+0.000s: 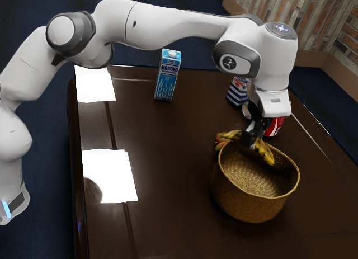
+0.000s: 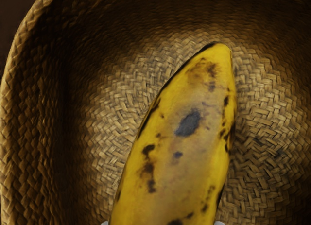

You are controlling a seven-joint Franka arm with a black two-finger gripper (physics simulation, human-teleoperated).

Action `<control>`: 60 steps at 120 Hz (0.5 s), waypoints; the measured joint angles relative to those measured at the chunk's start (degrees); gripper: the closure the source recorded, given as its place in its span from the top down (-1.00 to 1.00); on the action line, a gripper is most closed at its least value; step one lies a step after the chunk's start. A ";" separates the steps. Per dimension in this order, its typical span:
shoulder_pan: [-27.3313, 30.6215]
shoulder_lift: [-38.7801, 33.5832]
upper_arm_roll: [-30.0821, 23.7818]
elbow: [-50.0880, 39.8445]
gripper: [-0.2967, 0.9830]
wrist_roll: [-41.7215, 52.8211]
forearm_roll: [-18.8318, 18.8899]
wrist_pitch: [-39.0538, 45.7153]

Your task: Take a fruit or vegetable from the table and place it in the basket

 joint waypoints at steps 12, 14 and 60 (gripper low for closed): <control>-1.74 2.31 0.09 0.72 -0.31 -1.48 2.79 1.55; -2.09 2.60 0.28 0.78 -0.31 -1.66 3.21 1.97; -2.93 -25.36 30.13 -10.55 0.46 -3.61 -13.30 3.83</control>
